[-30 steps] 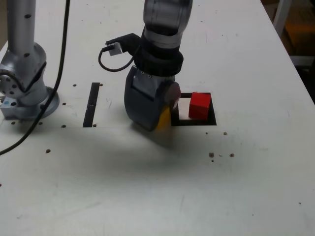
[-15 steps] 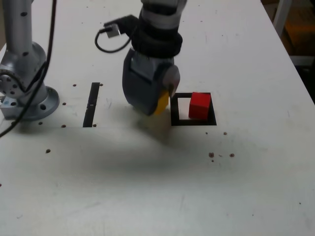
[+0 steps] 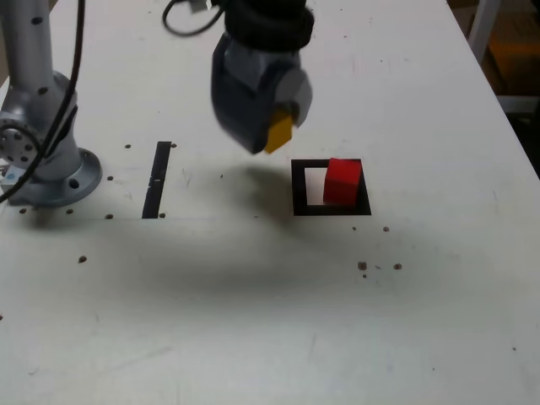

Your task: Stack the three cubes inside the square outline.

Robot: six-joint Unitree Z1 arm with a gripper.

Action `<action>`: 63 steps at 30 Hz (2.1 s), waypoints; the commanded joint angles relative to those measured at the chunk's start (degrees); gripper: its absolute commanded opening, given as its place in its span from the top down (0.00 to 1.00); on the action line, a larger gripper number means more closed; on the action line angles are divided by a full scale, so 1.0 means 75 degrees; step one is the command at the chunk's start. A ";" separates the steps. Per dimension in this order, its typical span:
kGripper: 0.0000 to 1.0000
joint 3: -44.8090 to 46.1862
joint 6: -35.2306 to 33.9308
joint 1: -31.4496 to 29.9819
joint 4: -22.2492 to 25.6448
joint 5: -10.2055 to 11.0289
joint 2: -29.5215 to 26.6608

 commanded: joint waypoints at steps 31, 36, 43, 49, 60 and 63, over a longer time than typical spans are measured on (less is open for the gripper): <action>0.67 -0.4288 0.5928 -0.0369 0.2490 0.0777 0.2708; 0.67 -0.4495 0.6052 -0.0429 0.2543 0.0890 0.2902; 0.67 -0.4399 0.6048 -0.0461 0.2675 0.0917 0.2985; 0.67 -0.4221 0.5883 -0.0572 0.2691 0.0840 0.3019; 0.64 -0.4336 0.5692 -0.0647 0.2514 0.0852 0.3156; 0.62 -0.4375 0.5686 -0.0647 0.2494 0.0866 0.3213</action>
